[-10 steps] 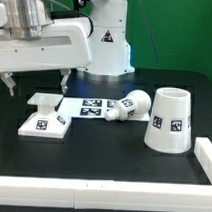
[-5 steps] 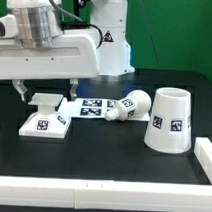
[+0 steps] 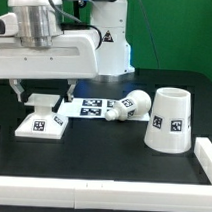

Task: Assemble lamp

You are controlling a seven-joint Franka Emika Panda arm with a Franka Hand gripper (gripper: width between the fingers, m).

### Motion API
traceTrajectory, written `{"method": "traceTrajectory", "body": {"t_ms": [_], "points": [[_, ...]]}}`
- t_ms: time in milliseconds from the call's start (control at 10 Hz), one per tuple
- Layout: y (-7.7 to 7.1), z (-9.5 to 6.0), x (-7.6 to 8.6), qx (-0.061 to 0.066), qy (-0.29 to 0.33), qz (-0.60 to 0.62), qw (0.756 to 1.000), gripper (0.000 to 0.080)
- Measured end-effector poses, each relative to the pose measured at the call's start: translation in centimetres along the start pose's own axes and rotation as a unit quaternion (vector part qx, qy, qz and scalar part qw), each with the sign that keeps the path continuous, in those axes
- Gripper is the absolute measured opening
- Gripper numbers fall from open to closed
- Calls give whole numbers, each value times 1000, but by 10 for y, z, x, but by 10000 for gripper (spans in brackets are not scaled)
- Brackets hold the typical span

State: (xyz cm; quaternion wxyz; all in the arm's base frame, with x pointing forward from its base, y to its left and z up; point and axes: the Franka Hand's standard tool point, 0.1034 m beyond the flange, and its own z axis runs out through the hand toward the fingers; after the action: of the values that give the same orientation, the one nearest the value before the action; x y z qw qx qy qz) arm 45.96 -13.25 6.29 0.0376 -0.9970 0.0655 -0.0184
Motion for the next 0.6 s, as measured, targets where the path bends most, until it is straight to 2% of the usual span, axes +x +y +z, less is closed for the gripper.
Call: {"method": "traceTrajectory", "body": {"t_ms": [200, 300, 400, 500, 600], "points": [[-1, 0, 1, -1, 1, -3, 1000, 699], [5, -1, -3, 0, 6, -31, 1000, 699], [25, -6, -21, 2, 10, -43, 999, 699], [29, -10, -22, 2, 10, -37, 999, 699], [24, -14, -17, 2, 14, -44, 999, 699]]}}
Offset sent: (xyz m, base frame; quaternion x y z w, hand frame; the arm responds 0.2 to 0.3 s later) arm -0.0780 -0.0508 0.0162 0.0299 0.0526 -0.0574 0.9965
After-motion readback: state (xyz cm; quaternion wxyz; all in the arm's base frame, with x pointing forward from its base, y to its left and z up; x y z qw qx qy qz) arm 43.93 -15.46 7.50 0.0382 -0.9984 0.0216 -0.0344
